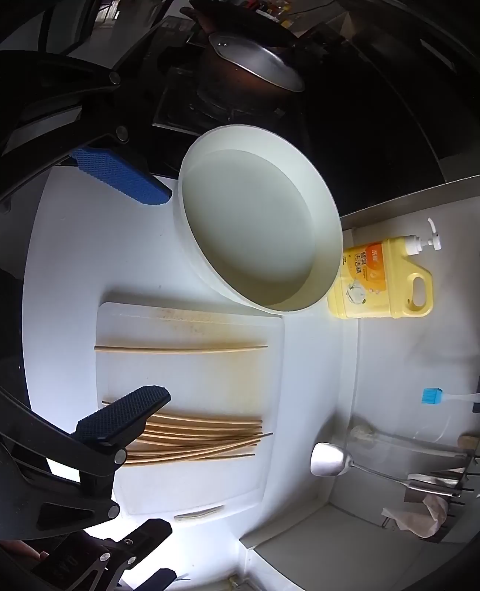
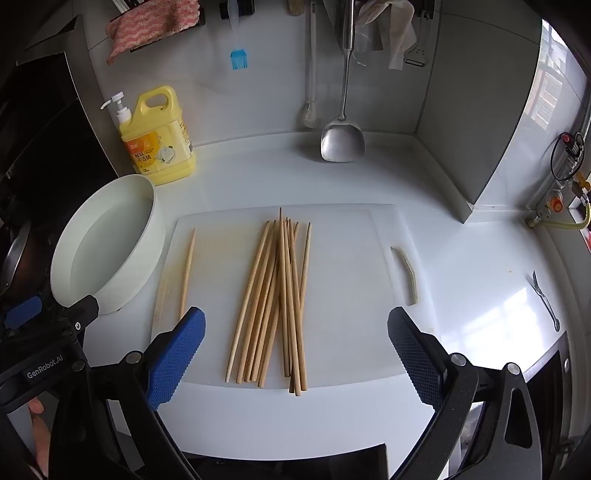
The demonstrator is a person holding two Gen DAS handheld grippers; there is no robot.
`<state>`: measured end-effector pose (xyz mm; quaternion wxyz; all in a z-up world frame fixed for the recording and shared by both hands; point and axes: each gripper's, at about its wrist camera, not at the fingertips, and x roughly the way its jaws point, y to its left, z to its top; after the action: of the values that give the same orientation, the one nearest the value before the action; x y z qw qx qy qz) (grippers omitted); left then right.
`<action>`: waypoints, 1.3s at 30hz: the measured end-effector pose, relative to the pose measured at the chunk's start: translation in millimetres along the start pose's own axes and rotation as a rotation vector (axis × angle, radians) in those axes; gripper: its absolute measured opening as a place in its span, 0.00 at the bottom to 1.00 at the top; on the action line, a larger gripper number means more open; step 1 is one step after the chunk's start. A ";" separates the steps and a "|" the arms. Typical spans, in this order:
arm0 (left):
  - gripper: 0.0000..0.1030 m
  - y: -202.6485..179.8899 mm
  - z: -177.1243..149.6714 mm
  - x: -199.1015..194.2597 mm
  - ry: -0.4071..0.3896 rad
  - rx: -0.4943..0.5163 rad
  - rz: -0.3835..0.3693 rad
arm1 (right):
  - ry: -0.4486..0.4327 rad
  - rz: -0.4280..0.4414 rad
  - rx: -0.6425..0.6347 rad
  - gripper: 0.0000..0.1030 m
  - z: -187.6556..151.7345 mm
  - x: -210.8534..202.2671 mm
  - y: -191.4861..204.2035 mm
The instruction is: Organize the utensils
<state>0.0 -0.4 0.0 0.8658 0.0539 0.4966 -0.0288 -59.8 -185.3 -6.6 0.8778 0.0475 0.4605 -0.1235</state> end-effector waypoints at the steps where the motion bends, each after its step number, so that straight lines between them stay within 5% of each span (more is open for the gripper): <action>1: 0.94 0.1 0.0 0.1 0.000 0.000 -0.001 | 0.001 0.001 0.000 0.92 0.1 0.1 0.0; 39: 0.94 0.6 6.1 1.0 0.006 0.002 0.005 | 0.004 0.007 0.003 0.92 2.3 3.7 -0.9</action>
<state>5.8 -0.6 2.2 0.8644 0.0560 0.4989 -0.0270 -56.2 -187.2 -8.3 0.8771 0.0506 0.4621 -0.1208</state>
